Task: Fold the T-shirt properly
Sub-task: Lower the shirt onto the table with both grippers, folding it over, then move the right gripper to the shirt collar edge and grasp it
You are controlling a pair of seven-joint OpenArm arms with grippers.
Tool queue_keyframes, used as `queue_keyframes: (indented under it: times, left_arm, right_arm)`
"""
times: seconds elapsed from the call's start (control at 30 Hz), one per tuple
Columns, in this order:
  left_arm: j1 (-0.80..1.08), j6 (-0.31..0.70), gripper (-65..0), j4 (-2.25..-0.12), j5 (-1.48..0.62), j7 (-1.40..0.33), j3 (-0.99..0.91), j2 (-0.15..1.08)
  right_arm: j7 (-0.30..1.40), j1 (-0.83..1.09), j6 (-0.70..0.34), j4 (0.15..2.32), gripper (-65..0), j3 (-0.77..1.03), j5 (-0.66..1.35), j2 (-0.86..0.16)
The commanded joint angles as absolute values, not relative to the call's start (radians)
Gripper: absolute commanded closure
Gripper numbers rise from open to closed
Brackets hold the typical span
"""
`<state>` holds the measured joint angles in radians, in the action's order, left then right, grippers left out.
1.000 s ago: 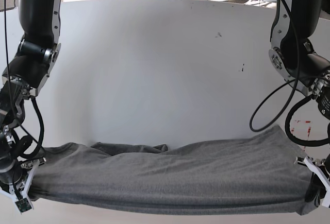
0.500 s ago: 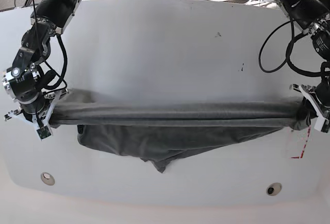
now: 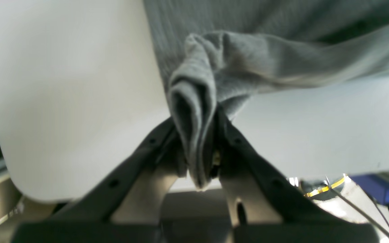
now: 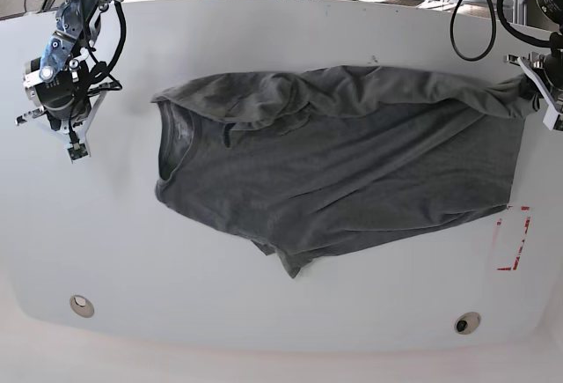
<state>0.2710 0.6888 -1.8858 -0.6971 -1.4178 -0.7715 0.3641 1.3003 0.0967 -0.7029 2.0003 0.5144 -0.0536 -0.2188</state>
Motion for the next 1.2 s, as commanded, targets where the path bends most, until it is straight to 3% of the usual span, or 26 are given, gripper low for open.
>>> queue_keyframes:
  times: [0.0, 0.43, 0.7, 0.8, 1.0, 1.1, 1.17]
  left_arm:
    - [0.298, 0.69, 0.0, -1.902, -0.727, -1.396, -0.771, 0.381]
    - [0.352, 0.69, 0.0, -1.897, -0.719, -1.391, -0.762, 0.386]
    - [0.351, 0.69, 0.0, -1.897, -0.719, -1.389, -0.762, 0.414]
    - [0.351, 0.69, 0.0, -1.897, -0.719, -1.389, -0.762, 0.414]
    - [0.351, 0.69, 0.0, -1.897, -0.719, -1.389, -0.762, 0.426]
    - [0.351, 0.69, 0.0, -1.897, -0.719, -1.389, -0.762, 0.426]
    - [0.349, 0.69, 0.0, -1.897, -0.719, -1.389, -0.762, 0.426]
  right_arm:
    - [1.236, 0.12, -0.698, 2.018, 0.0, 0.51, -0.028, -0.209]
    - [1.21, 0.186, -0.698, 2.018, 0.0, 0.506, -0.024, -0.143]
    - [1.216, 0.153, -0.698, 2.023, -3.6, 0.503, -0.022, -0.025]
    - [1.239, 0.136, -0.698, 2.026, -14.7, 0.503, -0.024, 0.025]
    - [1.267, 0.125, -0.698, 2.026, -47.2, 0.504, 0.004, 0.116]
    - [1.271, 0.134, -0.698, 2.026, -58.0, 0.507, 0.108, 0.125]
    - [1.279, 0.148, -0.698, 2.022, -61.0, 0.51, 0.185, 0.125]
